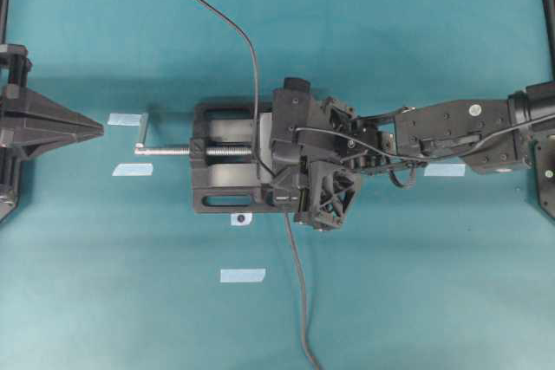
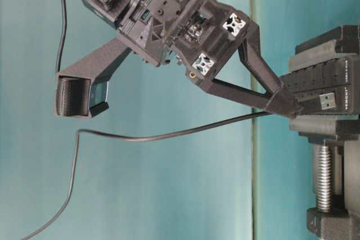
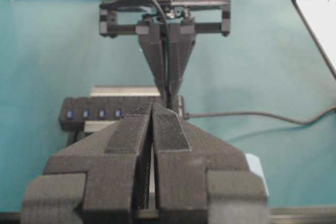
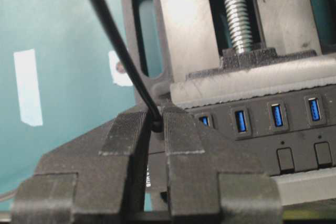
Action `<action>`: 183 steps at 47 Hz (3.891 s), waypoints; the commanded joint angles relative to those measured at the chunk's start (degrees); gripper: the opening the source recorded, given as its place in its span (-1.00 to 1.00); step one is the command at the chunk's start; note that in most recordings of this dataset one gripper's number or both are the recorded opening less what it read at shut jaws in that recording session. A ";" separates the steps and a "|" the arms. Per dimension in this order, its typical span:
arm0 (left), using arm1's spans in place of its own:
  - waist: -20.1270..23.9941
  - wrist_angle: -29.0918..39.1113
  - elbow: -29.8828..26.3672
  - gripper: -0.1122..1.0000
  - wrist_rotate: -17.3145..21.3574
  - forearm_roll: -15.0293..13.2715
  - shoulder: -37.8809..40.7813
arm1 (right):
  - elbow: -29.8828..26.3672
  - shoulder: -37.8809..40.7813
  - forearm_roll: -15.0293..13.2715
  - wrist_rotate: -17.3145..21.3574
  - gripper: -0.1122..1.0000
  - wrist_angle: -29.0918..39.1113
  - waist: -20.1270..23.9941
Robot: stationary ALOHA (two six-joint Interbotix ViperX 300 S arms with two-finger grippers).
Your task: Insert the USB into the front port of the fixed hub.
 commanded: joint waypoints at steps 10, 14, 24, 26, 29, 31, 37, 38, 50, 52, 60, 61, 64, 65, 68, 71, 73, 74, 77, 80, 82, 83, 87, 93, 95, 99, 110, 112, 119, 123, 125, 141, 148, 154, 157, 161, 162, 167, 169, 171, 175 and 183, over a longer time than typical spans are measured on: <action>-0.09 -0.26 -0.70 -0.80 0.00 0.09 0.35 | 0.26 -0.70 -0.44 0.53 -0.71 0.35 0.44; -0.09 -0.26 -0.70 -0.80 0.00 0.18 0.35 | 0.44 -0.70 -0.62 0.53 -0.71 0.35 0.18; -0.09 -0.35 -0.79 -0.80 -0.09 0.09 0.35 | 1.05 -0.70 -0.79 0.35 -0.71 0.35 -0.18; -0.09 -0.35 -0.79 -0.80 0.00 0.09 0.35 | 1.32 -0.70 -0.79 0.26 -0.71 0.26 -0.35; -0.09 -0.35 -0.79 -0.80 0.00 0.09 0.35 | 1.67 -0.79 -0.79 0.26 -0.71 0.09 -0.53; -0.09 -0.44 -0.79 -0.80 0.00 0.09 0.35 | 1.93 -0.79 -0.79 0.26 -0.71 0.00 -0.53; -0.09 -0.44 -0.79 -0.80 0.00 0.09 0.35 | 2.37 -0.88 -0.79 0.26 -0.71 -0.97 -0.70; -0.09 -0.53 -0.79 -0.80 0.00 0.09 0.35 | 2.46 -0.88 -0.79 0.26 -0.71 -1.23 -0.70; -0.09 -0.53 -0.79 -0.80 0.00 0.09 0.35 | 2.55 -0.88 -0.79 0.53 -0.71 -2.11 -0.62; -0.09 -0.62 -0.79 -0.80 0.00 0.09 0.35 | 2.55 -0.97 -0.79 0.53 -0.71 -2.20 -0.53; -0.09 -0.62 -0.79 -0.80 0.00 0.09 0.35 | 2.37 -0.88 -0.70 0.62 -0.71 -2.11 -0.44; -0.09 -0.62 -0.79 -0.80 0.00 0.09 0.35 | 2.37 -0.88 -0.62 0.62 -0.71 -2.11 -0.35; -0.09 -0.62 -0.79 -0.80 -0.09 0.09 0.35 | 2.37 -0.88 -0.53 0.62 -0.71 -2.11 -0.26; -0.09 -0.62 -0.79 -0.80 -0.09 0.09 0.35 | 2.46 -0.79 -0.53 0.62 -0.71 -2.11 -0.18; -0.09 -0.62 -0.79 -0.80 -0.09 0.09 0.35 | 2.55 -0.62 -0.35 0.70 -0.71 -1.93 0.18; -0.09 -0.62 -0.79 -0.80 0.00 0.09 0.35 | 2.64 -0.35 -0.18 0.79 -0.71 -1.93 0.62; -0.09 -0.62 -0.79 -0.80 0.00 0.09 0.35 | 2.72 -0.18 -0.09 0.97 -0.71 -1.93 0.97; -0.09 -0.62 -0.79 -0.80 0.00 0.09 0.35 | 2.64 -0.09 -0.09 1.05 -0.71 -1.93 1.14; -0.09 -0.62 -0.70 -0.80 -0.09 0.09 0.35 | 2.72 0.00 -0.09 1.49 -0.71 -2.02 1.41; -0.09 -0.62 -0.70 -0.80 0.00 0.09 0.35 | 2.64 0.18 -0.09 1.85 -0.71 -2.11 1.58; -0.09 -0.62 -0.70 -0.80 0.00 0.09 0.35 | 2.64 0.26 0.00 1.93 -0.71 -2.11 1.67; -0.09 -0.62 -0.70 -0.80 0.00 0.09 0.35 | 2.64 0.26 -0.09 1.93 -0.71 -2.11 1.67; -0.09 -0.70 -0.70 -0.80 0.00 0.09 0.35 | 2.64 0.26 0.00 1.93 -0.71 -2.11 1.67; -0.09 -0.70 -0.70 -0.80 0.00 0.09 0.35 | 2.64 0.26 -0.09 1.93 -0.71 -2.02 1.67; -0.09 -0.70 -0.70 -0.80 0.00 0.09 0.35 | 2.64 0.26 -0.09 1.93 -0.71 -1.93 1.67; -0.09 -0.62 -0.70 -0.80 0.00 0.09 0.35 | 2.72 0.35 -0.09 1.93 -0.71 -1.85 1.67; -0.09 -0.70 -0.70 -0.80 0.00 0.09 0.35 | 2.81 1.58 0.00 2.02 -0.71 -1.67 1.76; -0.09 -0.70 -0.62 -0.80 0.00 0.09 0.35 | 2.81 1.76 0.00 2.11 -0.71 -1.67 1.85; -0.09 -0.62 -0.62 -0.80 0.00 0.09 0.35 | 2.81 2.02 0.00 2.11 -0.71 -1.67 2.11; -0.09 -0.62 -0.62 -0.80 0.00 0.09 0.35 | 2.81 2.02 0.00 2.11 -0.71 -1.67 2.11; -0.09 -0.70 -0.62 -0.80 0.00 0.09 0.35 | 2.81 2.02 0.00 2.11 -0.71 -1.67 2.11; -0.09 -0.70 -0.53 -0.80 0.00 0.09 0.35 | 2.55 2.02 0.00 2.02 -0.71 -1.67 2.02; -0.09 -0.70 -0.44 -0.80 -0.09 0.09 0.35 | 2.29 1.93 0.00 2.02 -0.71 -1.67 2.02; -0.09 -0.70 -0.62 -0.80 0.00 0.09 0.35 | 2.20 1.76 0.00 2.02 -0.71 -1.67 2.02; -0.09 -0.70 -0.70 -0.80 0.00 0.09 0.44 | 2.20 1.67 0.00 1.93 -0.71 -1.58 2.02; -0.09 -0.70 -0.79 -0.80 0.00 0.09 0.44 | 2.11 1.58 0.00 1.85 -0.71 -1.67 2.02; -0.09 -0.70 -0.70 -0.80 0.00 0.09 0.44 | 2.11 1.58 0.00 1.76 -0.71 -1.76 2.02; -0.09 -0.70 -0.70 -0.80 0.00 0.09 0.44 | 2.11 1.05 0.00 1.76 -0.68 -2.02 2.02; -0.09 -0.70 -0.79 -0.80 0.00 0.09 0.44 | 2.11 0.88 0.00 1.76 -0.65 -2.02 2.02; -0.09 -0.70 -0.70 -0.80 0.00 0.09 0.44 | 2.11 0.70 0.00 1.76 -0.62 -2.02 2.02; -0.09 -0.79 -0.70 -0.80 0.00 0.09 0.35 | 2.11 0.62 -0.09 1.67 -0.52 -2.20 2.02; -0.09 -1.41 -0.62 -0.80 0.00 0.09 0.09 | 1.85 0.62 -0.09 1.76 -0.12 -2.11 2.02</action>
